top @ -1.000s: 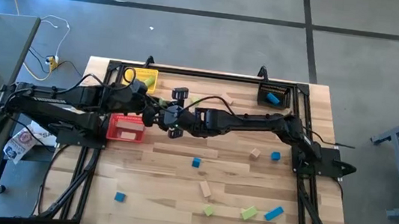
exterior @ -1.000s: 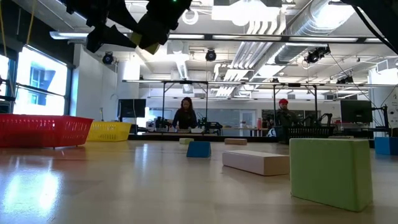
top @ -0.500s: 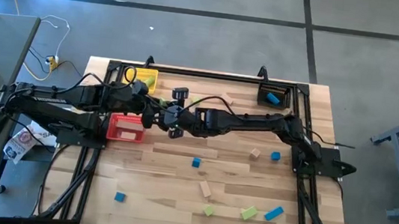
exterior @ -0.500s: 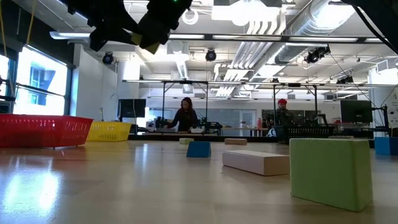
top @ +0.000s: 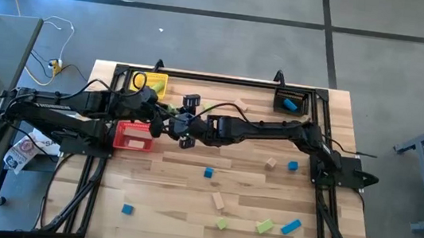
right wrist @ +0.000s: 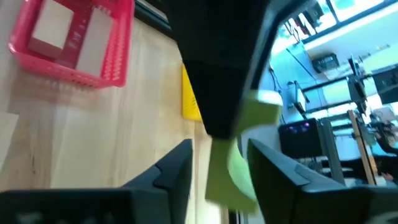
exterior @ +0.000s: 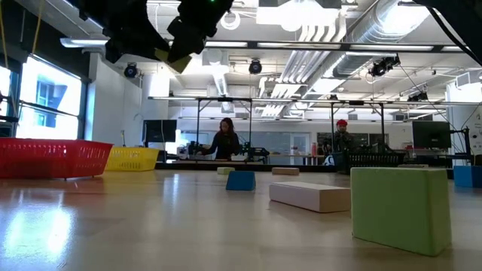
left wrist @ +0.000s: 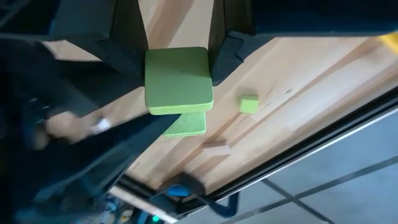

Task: Sort & place blocks by color
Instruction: Put the green block into the yellow bin

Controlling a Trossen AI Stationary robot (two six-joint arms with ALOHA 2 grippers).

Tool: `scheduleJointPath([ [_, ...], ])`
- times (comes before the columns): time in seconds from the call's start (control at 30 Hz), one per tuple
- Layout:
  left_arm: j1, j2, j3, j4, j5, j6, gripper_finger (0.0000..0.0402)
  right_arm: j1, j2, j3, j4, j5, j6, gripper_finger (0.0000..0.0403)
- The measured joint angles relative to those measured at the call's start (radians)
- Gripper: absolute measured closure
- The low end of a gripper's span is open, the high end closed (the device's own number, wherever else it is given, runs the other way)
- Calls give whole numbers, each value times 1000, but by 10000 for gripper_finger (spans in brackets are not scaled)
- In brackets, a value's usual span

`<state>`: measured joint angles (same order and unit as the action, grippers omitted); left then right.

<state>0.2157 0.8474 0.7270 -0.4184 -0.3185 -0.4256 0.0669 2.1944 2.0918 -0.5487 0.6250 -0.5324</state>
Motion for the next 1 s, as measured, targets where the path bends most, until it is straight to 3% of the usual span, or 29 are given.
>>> scheduleJointPath([
  [0.2, 0, 0, 0, -84, -77, 3, 295, 0, 0, 0, -44, 67, 38, 215],
  [0.37, 10, 0, -1, -147, -193, -1, 294, 1, 0, 0, -75, 76, 42, 209],
  [0.57, 104, 8, -1, -254, -319, -57, 295, -8, -1, 0, -120, 77, 99, 208],
  [1.0, 374, 156, -1, -256, -313, -9, 293, -59, -1, 6, -268, 78, 256, 208],
])
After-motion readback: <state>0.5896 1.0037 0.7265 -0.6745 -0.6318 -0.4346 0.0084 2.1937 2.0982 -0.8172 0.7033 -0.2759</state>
